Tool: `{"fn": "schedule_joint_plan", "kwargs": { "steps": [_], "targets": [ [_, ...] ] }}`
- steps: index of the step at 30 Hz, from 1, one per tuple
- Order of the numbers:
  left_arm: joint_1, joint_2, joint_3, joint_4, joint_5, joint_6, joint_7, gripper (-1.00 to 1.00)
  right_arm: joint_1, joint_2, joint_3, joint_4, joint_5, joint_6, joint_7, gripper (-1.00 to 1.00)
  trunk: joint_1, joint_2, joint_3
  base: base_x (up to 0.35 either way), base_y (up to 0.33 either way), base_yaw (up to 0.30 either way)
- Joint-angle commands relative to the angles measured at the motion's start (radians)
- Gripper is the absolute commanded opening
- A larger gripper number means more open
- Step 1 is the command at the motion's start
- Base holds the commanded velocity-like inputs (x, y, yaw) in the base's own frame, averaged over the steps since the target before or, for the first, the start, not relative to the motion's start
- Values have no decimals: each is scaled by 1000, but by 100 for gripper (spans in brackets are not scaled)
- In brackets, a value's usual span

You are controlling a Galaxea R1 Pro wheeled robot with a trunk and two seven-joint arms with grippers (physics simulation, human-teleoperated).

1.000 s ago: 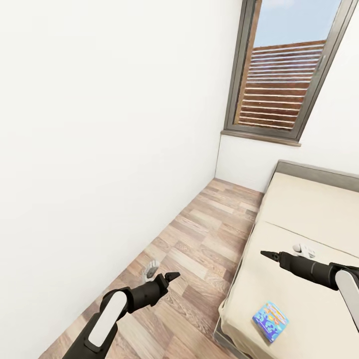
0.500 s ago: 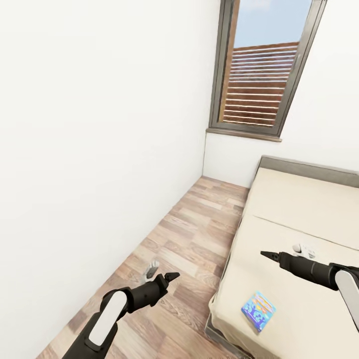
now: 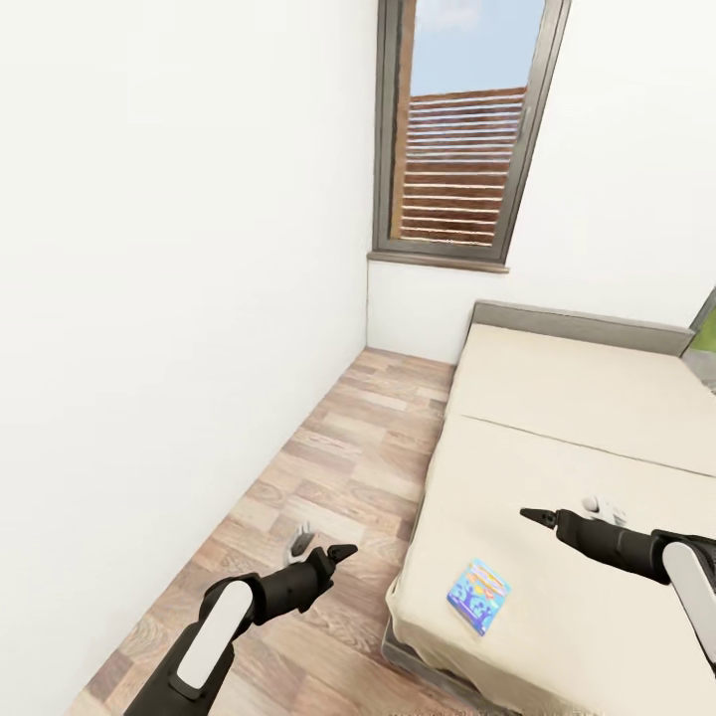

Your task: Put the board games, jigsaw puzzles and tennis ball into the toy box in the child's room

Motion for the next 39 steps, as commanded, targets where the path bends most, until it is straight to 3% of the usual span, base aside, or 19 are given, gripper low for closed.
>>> {"fn": "schedule_joint_plan", "kwargs": {
  "steps": [1, 9, 17, 20, 28, 31, 32, 36, 39],
  "targets": [
    [0, 0, 1, 0, 2, 4, 0, 100, -4, 0, -2, 8, 9, 4, 10, 100, 4, -8, -4, 0, 0, -279],
    [-1, 1, 2, 1, 3, 4, -1, 100, -12, 3, -1, 32, 9, 4, 10, 100, 35, -64, -29, 0, 0, -280],
    [0, 2, 6, 1, 5, 3, -2, 100, -17, 29, 0, 85, 11, 3, 8, 100, 65, -120, -54, 0, 0, -260],
    [1, 3, 18, 0, 5, 3, -5, 100, -20, 36, 0, 121, 12, 2, 8, 100, 77, -141, -64, 0, 0, -191],
    [8, 8, 91, -5, 8, 9, -15, 100, -31, 69, 5, 190, 14, -6, 11, 100, 107, -197, -89, 0, 0, -84],
    [13, 13, 121, -13, 12, 20, -18, 100, -34, 91, 31, 205, 24, -16, 11, 100, 119, -218, -98, 0, 0, -31],
    [13, 13, 121, -13, 12, 20, -18, 100, -34, 91, 31, 205, 24, -16, 11, 100, 123, -225, -101, 0, 0, -24],
    [32, 20, 154, -51, 40, 53, -21, 100, -35, 106, 102, 215, 54, -47, 11, 100, 138, -253, -114, 0, 0, -14],
    [42, 24, 163, -68, 51, 63, -21, 100, -35, 108, 120, 217, 60, -55, 11, 100, 150, -274, -123, 0, 0, -9]
  ]
}}
